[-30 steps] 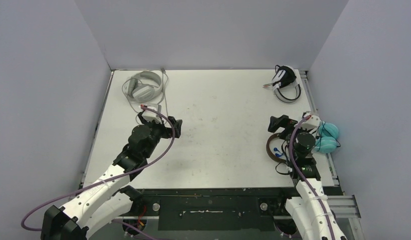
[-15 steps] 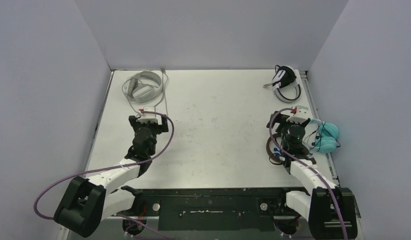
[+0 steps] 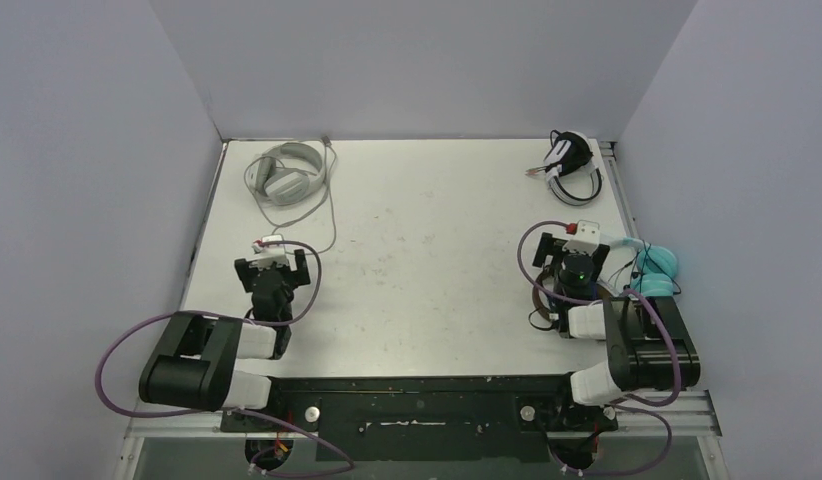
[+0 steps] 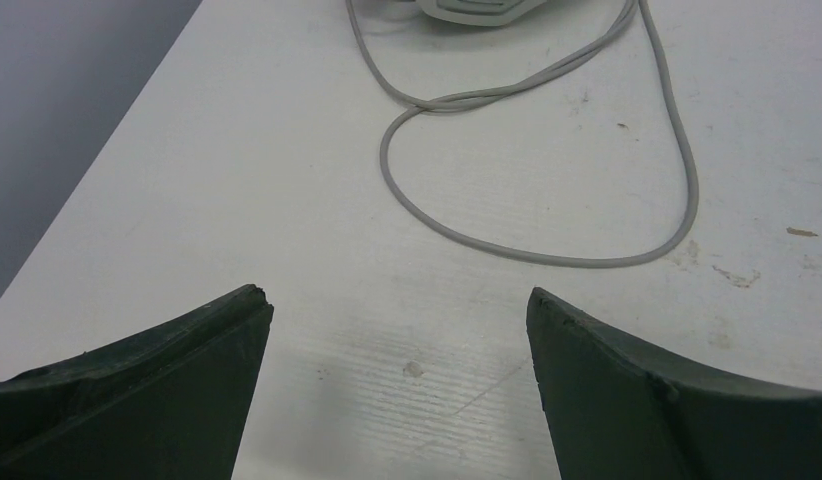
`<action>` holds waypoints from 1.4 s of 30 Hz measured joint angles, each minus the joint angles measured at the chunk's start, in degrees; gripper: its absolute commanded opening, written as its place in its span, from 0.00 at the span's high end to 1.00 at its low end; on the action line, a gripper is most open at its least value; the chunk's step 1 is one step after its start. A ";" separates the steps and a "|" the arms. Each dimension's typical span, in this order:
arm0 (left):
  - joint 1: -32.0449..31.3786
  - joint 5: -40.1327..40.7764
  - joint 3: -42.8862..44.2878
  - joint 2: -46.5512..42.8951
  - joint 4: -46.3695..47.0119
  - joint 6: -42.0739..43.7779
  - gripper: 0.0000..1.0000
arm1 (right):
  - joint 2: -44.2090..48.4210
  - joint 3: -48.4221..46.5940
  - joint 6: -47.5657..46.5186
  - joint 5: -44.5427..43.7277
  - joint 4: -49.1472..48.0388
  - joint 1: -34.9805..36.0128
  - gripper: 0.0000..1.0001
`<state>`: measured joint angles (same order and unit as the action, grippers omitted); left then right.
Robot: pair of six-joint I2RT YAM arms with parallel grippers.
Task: Wrap the headphones
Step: Reset both arms
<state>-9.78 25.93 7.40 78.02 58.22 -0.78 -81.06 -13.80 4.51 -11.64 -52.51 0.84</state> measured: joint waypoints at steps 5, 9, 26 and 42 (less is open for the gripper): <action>2.21 -5.57 0.31 6.95 7.69 -0.24 0.03 | -9.60 0.52 -1.53 -1.01 -10.71 1.05 0.00; 2.38 -8.59 0.31 13.46 13.49 0.00 0.03 | -11.96 0.76 -2.78 -2.62 -12.63 3.30 0.00; 3.15 -7.32 5.40 13.92 10.88 -1.53 0.03 | -11.96 0.74 -2.80 -4.00 -14.78 3.63 0.00; 3.15 -7.32 5.40 13.92 10.51 -1.53 0.03 | -11.96 0.74 -2.80 -3.98 -14.75 3.58 0.00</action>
<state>-6.63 18.61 12.80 91.94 68.73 -2.31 -93.01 -13.06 1.72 -15.62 -67.26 4.43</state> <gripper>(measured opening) 0.973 0.999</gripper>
